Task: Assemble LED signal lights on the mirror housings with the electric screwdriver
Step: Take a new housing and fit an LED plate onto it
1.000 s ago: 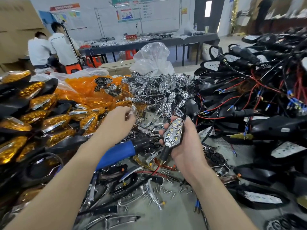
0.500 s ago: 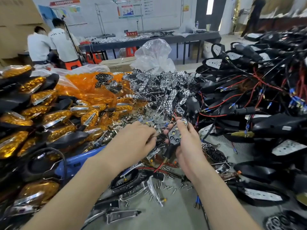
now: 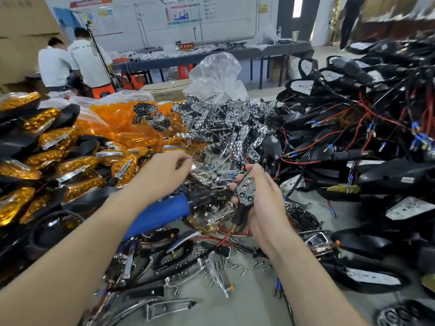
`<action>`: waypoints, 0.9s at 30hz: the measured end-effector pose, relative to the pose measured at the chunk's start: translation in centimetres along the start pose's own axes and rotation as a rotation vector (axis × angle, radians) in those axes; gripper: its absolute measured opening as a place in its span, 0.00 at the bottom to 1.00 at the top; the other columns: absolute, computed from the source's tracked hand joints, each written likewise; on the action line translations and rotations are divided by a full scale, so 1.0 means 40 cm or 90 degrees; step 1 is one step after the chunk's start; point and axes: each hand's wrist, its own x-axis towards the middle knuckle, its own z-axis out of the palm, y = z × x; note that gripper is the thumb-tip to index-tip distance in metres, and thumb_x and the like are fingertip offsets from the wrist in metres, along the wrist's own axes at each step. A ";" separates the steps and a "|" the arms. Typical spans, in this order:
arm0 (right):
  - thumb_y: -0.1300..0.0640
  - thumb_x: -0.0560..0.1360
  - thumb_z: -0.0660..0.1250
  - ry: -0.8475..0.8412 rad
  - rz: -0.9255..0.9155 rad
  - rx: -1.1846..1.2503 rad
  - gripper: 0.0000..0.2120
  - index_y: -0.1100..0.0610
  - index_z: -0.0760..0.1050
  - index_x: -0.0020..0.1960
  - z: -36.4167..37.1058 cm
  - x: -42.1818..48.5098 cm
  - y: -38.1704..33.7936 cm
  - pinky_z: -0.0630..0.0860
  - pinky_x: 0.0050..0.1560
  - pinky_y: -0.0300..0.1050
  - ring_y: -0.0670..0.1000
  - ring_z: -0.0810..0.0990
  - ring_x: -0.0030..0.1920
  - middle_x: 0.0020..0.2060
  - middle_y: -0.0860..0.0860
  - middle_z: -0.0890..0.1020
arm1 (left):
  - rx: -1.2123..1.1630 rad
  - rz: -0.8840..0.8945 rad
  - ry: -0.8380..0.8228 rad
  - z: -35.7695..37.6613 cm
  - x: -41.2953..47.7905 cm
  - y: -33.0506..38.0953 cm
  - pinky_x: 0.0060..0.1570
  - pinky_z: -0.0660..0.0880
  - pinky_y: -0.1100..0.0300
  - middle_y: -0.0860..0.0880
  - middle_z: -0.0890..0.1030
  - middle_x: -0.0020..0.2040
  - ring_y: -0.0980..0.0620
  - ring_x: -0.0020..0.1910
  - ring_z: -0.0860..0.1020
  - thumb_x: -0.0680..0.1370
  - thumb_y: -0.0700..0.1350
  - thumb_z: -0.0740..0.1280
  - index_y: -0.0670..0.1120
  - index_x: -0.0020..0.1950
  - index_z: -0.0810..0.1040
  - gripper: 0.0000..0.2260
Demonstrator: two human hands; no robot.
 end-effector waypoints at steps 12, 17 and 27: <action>0.48 0.86 0.58 0.001 -0.042 -0.002 0.13 0.56 0.73 0.52 -0.022 0.032 -0.009 0.71 0.27 0.40 0.47 0.78 0.33 0.33 0.47 0.81 | 0.243 -0.030 -0.045 0.042 0.232 -0.031 0.52 0.79 0.47 0.43 0.81 0.57 0.47 0.46 0.77 0.83 0.48 0.60 0.45 0.67 0.74 0.15; 0.47 0.85 0.59 -0.006 -0.018 0.008 0.13 0.56 0.75 0.55 -0.022 0.030 -0.005 0.72 0.28 0.39 0.47 0.80 0.33 0.35 0.48 0.80 | 0.404 -0.023 -0.101 0.064 0.240 -0.023 0.66 0.67 0.39 0.43 0.76 0.63 0.40 0.64 0.71 0.82 0.53 0.63 0.49 0.64 0.75 0.14; 0.51 0.85 0.58 -0.069 0.070 0.168 0.10 0.55 0.74 0.57 -0.007 0.022 -0.035 0.75 0.36 0.45 0.51 0.80 0.37 0.38 0.52 0.80 | -0.499 -0.136 0.159 -0.057 0.066 0.085 0.48 0.82 0.54 0.45 0.84 0.51 0.48 0.48 0.84 0.82 0.51 0.63 0.43 0.57 0.78 0.12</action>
